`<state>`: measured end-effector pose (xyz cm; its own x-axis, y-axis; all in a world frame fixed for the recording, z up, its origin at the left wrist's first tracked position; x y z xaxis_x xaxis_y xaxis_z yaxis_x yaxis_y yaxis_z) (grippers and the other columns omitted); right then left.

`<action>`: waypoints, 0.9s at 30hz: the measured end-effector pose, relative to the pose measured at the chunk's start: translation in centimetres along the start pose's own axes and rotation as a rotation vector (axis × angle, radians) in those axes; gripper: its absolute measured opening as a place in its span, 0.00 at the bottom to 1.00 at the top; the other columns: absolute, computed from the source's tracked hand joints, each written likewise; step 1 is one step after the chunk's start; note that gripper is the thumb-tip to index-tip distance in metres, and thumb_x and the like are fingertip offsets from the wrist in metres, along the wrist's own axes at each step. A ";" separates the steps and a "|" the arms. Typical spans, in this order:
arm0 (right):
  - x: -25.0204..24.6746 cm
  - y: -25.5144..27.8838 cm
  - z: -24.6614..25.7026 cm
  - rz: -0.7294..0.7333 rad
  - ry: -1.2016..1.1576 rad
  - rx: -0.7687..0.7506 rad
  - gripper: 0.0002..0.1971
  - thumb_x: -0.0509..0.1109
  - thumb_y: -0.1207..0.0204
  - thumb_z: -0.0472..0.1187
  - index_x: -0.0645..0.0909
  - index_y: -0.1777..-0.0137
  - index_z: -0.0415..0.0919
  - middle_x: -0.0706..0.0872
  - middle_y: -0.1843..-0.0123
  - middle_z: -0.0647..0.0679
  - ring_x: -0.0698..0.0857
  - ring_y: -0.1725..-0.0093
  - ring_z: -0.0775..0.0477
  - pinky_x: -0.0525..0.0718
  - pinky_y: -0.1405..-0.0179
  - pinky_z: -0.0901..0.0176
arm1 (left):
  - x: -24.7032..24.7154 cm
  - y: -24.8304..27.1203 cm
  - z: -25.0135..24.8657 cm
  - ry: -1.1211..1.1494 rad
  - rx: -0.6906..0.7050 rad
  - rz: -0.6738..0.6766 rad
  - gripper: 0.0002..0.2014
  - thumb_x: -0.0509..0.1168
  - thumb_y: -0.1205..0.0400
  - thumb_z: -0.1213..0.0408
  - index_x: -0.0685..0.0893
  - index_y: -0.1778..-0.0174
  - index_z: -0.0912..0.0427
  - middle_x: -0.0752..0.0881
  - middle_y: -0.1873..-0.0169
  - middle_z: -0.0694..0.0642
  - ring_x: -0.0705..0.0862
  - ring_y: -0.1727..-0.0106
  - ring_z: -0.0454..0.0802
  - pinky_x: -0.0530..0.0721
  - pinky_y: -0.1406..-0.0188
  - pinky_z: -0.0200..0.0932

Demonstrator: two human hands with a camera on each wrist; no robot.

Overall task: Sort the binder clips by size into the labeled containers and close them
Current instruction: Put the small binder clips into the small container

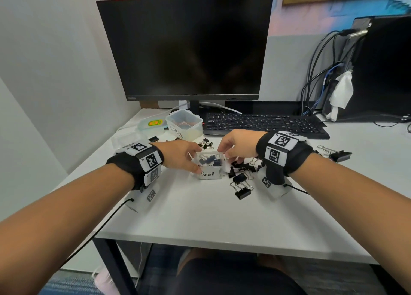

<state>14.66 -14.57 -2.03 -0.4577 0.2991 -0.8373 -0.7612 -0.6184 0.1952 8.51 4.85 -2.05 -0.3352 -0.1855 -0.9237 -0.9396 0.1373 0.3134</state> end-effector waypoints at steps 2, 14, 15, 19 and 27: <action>-0.6 0.2 -0.5 -0.005 0.050 0.027 0.13 0.63 0.18 0.32 0.81 0.36 0.39 0.87 0.43 0.45 0.89 0.55 0.52 0.88 0.62 0.64 | -0.1 0.2 0.0 0.021 -0.007 0.008 0.36 0.74 0.27 0.46 0.70 0.25 0.53 0.79 0.43 0.46 0.81 0.41 0.48 0.78 0.34 0.45; -2.2 1.7 -2.8 0.075 0.435 0.230 0.09 0.75 0.27 0.37 0.89 0.47 0.42 0.86 0.65 0.53 0.81 0.71 0.56 0.80 0.77 0.73 | -0.3 0.3 -0.3 0.076 -0.033 0.099 0.28 0.74 0.26 0.50 0.70 0.33 0.47 0.77 0.41 0.46 0.81 0.47 0.46 0.79 0.49 0.36; -2.0 1.7 -3.0 0.080 0.443 0.227 0.09 0.77 0.29 0.40 0.90 0.48 0.43 0.87 0.62 0.53 0.84 0.66 0.54 0.84 0.69 0.69 | -0.2 0.2 -0.3 0.092 -0.031 0.103 0.27 0.75 0.26 0.51 0.70 0.35 0.47 0.78 0.42 0.47 0.81 0.50 0.45 0.79 0.54 0.34; -1.3 1.9 -3.4 0.097 0.438 0.227 0.17 0.82 0.36 0.47 0.89 0.48 0.44 0.89 0.53 0.53 0.87 0.49 0.49 0.85 0.43 0.55 | 0.1 -0.1 -0.4 0.183 -0.047 0.140 0.27 0.76 0.27 0.54 0.70 0.36 0.49 0.81 0.51 0.49 0.81 0.57 0.42 0.80 0.61 0.32; -0.8 1.8 -3.1 0.104 0.501 0.221 0.15 0.81 0.34 0.44 0.88 0.48 0.42 0.85 0.57 0.53 0.83 0.56 0.50 0.82 0.54 0.60 | 0.1 0.1 -0.5 0.061 -0.098 0.213 0.34 0.80 0.32 0.53 0.69 0.35 0.48 0.86 0.41 0.49 0.83 0.38 0.50 0.78 0.32 0.48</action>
<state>15.09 -18.18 -2.55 -0.3018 -0.1710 -0.9379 -0.8269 -0.4427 0.3468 8.30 4.32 -2.02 -0.5270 -0.2211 -0.8206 -0.8487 0.0853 0.5220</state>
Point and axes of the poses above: each hand's wrist, its own y-axis away from the middle knuckle, its own x-axis out of the palm, z = x × y, the point moved 1 cm from there along -y, towards the middle knuckle
